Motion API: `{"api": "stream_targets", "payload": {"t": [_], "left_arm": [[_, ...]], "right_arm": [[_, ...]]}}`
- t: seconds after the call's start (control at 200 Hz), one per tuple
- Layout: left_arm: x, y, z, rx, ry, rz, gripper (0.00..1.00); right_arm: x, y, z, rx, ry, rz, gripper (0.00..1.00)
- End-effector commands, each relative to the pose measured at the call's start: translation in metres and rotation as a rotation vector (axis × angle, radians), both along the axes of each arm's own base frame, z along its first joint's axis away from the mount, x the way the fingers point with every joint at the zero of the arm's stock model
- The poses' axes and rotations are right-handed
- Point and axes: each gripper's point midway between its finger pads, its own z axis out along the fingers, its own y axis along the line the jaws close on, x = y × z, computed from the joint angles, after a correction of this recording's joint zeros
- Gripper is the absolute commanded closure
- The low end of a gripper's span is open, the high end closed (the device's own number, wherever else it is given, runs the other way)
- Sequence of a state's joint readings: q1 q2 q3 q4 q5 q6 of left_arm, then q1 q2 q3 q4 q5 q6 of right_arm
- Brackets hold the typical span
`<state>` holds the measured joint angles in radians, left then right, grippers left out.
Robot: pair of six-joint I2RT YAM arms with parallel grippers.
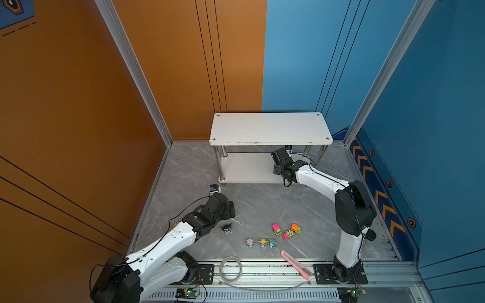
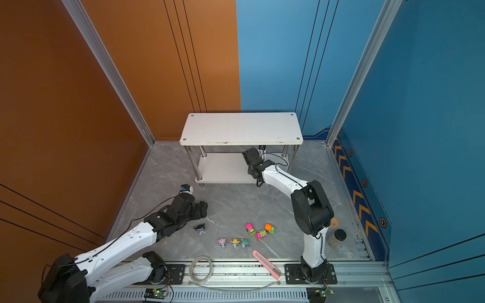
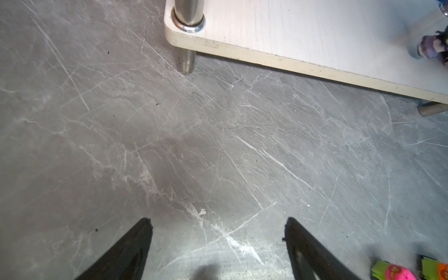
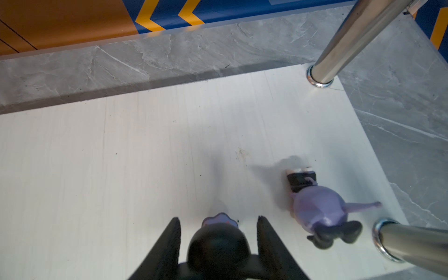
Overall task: Organize plastic toys on shelves
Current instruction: Place the plastic toy on the shelf.
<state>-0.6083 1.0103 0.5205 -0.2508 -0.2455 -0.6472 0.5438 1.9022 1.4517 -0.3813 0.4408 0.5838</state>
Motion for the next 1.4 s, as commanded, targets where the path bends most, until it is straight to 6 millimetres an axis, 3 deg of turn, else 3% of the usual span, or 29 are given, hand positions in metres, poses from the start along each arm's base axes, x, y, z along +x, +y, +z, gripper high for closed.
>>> {"api": "stream_targets", "payload": {"t": [0.0, 0.896, 1.397], "left_arm": [[0.004, -0.003, 0.007, -0.005, -0.006, -0.012, 0.13], [0.005, -0.006, 0.001, -0.009, 0.004, -0.014, 0.12], [0.006, -0.006, 0.001, -0.013, 0.001, -0.010, 0.12]], "right_arm": [[0.010, 0.001, 0.007, 0.037, -0.017, -0.017, 0.67], [0.009, 0.000, 0.005, 0.007, 0.072, -0.009, 0.65], [0.013, 0.000, -0.006, 0.001, 0.113, -0.010, 0.63]]}}
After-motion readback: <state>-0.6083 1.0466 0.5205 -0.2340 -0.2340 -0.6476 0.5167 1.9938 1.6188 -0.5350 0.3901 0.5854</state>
